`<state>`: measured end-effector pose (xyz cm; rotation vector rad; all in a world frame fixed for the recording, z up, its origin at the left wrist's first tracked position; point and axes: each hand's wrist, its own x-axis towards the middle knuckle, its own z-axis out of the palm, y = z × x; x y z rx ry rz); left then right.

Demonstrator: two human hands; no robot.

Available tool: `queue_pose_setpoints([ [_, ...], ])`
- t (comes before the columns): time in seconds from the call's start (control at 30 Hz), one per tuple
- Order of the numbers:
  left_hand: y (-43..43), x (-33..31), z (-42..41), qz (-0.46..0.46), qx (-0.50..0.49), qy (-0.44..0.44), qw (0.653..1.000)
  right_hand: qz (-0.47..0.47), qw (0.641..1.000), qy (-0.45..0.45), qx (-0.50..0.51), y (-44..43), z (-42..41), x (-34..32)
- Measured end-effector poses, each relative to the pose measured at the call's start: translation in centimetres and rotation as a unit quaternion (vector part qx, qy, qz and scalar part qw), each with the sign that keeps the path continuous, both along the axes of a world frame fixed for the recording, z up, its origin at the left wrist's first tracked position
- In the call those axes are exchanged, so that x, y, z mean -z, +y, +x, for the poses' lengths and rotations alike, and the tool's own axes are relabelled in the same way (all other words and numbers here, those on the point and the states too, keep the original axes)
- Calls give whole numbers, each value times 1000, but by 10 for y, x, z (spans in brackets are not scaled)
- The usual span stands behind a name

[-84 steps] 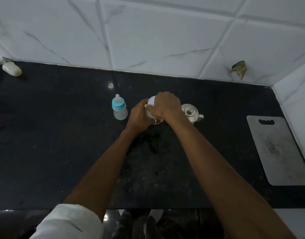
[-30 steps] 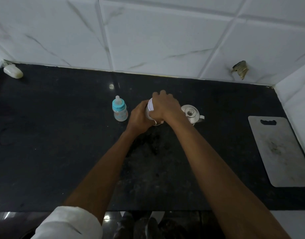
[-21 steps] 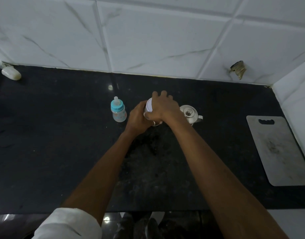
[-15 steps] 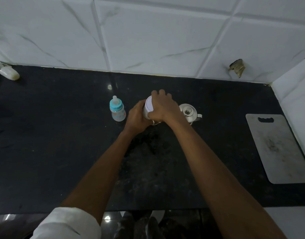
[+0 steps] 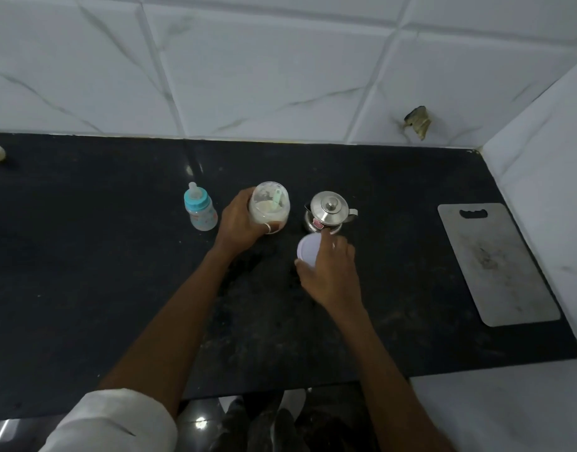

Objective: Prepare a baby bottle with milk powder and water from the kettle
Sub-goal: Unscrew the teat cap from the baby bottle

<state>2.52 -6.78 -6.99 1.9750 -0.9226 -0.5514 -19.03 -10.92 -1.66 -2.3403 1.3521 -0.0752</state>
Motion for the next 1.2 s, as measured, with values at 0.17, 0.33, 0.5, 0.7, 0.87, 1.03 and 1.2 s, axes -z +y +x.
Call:
queue_pose_setpoints([
  [0.17,0,-4,-2,5,-4,-4,1000,7,999,51,16,0,-20,29],
  [0.33,-1,-6,-4,16,-4,-10,1000,16,997,76,15,-4,-21,41],
  [0.5,-1,-6,-4,25,-5,-16,1000,24,997,76,13,-2,-27,53],
  [0.7,0,-8,-6,24,-5,-8,1000,19,998,46,38,-3,-25,46],
  [0.87,0,-5,-6,20,2,-3,1000,-31,998,27,38,-2,-14,32],
  [1.03,0,-5,-6,27,1,12,1000,-65,998,-8,18,-4,2,15],
  [1.2,14,-12,-11,45,-17,18,999,-65,995,-68,-27,-4,27,-6],
])
